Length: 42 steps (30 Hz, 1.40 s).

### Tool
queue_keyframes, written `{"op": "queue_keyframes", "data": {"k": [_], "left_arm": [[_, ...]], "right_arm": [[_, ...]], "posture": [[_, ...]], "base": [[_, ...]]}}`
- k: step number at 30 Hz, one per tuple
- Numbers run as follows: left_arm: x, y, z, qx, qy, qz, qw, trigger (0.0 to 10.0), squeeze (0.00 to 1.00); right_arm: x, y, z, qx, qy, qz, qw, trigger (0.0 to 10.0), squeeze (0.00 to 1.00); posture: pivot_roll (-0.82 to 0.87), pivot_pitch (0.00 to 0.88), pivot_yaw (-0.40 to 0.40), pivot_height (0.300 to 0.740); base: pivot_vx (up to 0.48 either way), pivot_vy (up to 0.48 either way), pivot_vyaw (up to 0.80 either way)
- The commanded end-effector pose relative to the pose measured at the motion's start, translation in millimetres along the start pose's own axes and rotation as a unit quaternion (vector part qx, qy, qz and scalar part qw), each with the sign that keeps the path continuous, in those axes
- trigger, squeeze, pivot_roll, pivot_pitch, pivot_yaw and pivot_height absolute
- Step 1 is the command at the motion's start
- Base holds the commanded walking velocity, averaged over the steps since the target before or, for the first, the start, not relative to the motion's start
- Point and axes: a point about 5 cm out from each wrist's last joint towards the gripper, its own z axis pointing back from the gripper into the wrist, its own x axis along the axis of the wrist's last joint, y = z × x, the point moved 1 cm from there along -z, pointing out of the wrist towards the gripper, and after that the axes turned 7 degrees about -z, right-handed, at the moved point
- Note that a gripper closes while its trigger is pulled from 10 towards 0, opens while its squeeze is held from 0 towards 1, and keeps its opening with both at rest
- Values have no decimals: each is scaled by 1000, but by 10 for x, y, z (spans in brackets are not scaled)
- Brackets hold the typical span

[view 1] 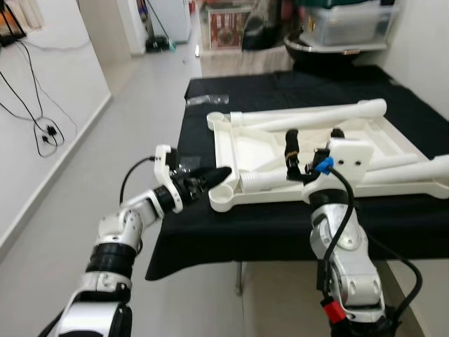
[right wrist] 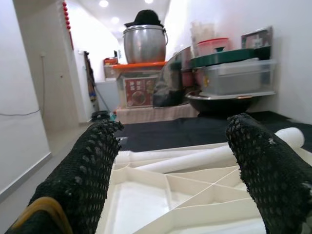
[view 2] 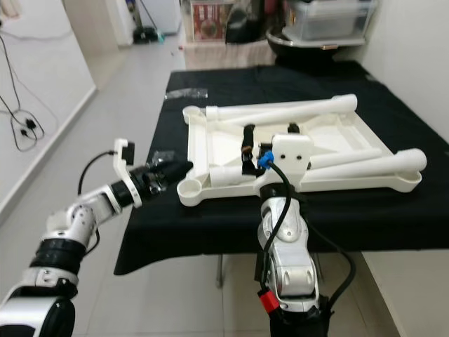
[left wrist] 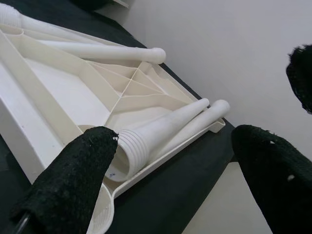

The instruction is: Building children table

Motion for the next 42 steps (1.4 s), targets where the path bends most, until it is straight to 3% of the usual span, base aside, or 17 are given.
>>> {"op": "queue_keyframes", "data": {"k": [1, 11, 18, 34, 37, 42], "left_arm": [[-39, 39, 33, 2, 6, 14, 1000, 10000, 0], [-115, 60, -17, 2, 19, 26, 999, 10000, 0], [-117, 27, -107, -11, 24, 31, 999, 10000, 0], [-136, 125, -12, 1, 32, 33, 999, 10000, 0], [-189, 119, -18, -12, 39, 59, 997, 10000, 0], [-231, 117, -28, -17, 47, 65, 997, 10000, 0]], "right_arm": [[7, 30, 16, 7, 8, -6, 1000, 10000, 0], [76, 39, 33, 6, 11, -10, 1000, 10000, 0], [134, 51, 28, 10, 15, -15, 1000, 10000, 0], [128, 69, 45, 11, 27, -24, 999, 10000, 0], [156, 76, 47, 11, 26, -25, 999, 10000, 0], [187, 82, 43, 11, 23, -25, 999, 10000, 0]], "posture": [[9, 140, 22, 740], [-5, 173, 21, 740], [2, 171, 20, 740], [11, 153, 25, 740], [3, 162, 26, 740], [-3, 172, 29, 740]], "base": [[0, 0, 0], [0, 0, 0], [0, 0, -652], [0, 0, 0], [0, 0, 0], [0, 0, 0]]}}
